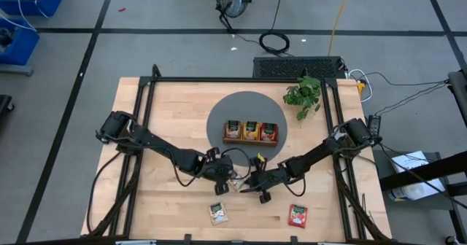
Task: Pick & Place Tea
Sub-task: Put the top brown tea bag into the left slot of the wooden organizer
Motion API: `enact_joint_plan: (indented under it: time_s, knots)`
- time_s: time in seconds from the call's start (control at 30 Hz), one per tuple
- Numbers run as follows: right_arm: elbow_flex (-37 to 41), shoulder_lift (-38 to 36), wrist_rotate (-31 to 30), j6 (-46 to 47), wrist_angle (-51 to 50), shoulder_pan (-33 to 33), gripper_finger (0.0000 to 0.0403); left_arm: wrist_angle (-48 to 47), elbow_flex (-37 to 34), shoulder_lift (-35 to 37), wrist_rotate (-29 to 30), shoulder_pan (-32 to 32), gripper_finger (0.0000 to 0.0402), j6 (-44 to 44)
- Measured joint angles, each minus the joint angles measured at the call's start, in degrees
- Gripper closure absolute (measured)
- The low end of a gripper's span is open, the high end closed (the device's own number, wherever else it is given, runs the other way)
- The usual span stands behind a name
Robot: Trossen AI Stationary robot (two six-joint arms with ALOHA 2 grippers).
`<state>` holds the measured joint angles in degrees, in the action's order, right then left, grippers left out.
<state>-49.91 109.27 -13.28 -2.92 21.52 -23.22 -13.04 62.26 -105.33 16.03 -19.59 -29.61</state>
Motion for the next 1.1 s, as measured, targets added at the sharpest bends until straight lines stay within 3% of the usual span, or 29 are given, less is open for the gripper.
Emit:
enact_joint_plan:
  time_s: [0.2, 0.4, 0.83, 1.1]
  knots:
    - [0.0, 0.0, 0.0, 0.0, -0.3, 0.0, 0.0403, -0.2, -0.3, -0.5, -5.0, 2.3, 0.0203, -3.8]
    - [0.0, 0.0, -0.1, 0.2, -0.7, 0.0, 0.0403, -2.9, -1.0, -0.5, -10.1, 3.4, 0.0165, -6.2]
    - [0.0, 0.0, 0.0, 0.3, -0.8, 0.0, 0.0403, 0.4, -1.1, -0.5, -23.1, 6.3, 0.0124, -9.4]
    - [0.0, 0.0, 0.2, 0.3, -1.1, 0.0, 0.0403, 2.1, -1.0, -1.9, -26.6, 7.5, 0.0137, -9.7]
